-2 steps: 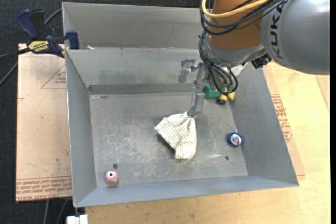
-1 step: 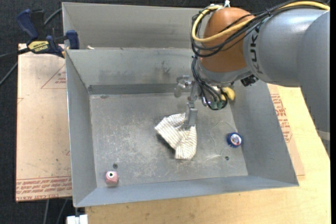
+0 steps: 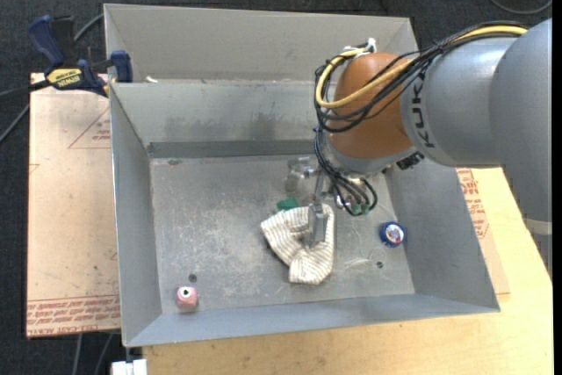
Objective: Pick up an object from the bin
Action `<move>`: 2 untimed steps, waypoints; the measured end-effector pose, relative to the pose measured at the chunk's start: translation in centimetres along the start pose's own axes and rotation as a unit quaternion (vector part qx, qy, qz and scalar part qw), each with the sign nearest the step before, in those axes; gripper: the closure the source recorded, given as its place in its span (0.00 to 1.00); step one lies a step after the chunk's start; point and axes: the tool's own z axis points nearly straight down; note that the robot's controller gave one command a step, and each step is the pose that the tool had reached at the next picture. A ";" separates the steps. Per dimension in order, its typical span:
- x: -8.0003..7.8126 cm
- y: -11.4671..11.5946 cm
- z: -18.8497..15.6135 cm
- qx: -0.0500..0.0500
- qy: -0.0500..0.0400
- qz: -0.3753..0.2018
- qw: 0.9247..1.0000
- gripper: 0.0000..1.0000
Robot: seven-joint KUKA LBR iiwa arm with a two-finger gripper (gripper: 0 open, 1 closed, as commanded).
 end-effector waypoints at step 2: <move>-1.3 0.5 1.5 0.000 -0.003 -0.069 0.998 1.00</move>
Offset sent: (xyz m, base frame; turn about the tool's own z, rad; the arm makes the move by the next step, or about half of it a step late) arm 0.0000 0.0000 0.0000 0.0000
